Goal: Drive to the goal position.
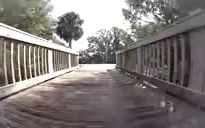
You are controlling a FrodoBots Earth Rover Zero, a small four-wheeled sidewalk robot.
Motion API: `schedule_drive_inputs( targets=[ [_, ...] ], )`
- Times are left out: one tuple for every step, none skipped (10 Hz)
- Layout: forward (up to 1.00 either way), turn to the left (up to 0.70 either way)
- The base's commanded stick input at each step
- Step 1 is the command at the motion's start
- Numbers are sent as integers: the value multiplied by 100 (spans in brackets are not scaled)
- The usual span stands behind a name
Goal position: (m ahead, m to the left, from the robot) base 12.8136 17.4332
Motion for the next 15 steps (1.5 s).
schedule_drive_inputs(
  targets=[
    [85, 0],
    [85, 0],
    [85, 0],
    [85, 0],
    [85, 0],
    [85, 0],
    [85, 0],
    [85, 0],
    [85, 0],
    [85, 0],
    [85, 0],
    [85, 0],
    [85, 0],
    [85, 0],
    [85, 0]
  ],
)
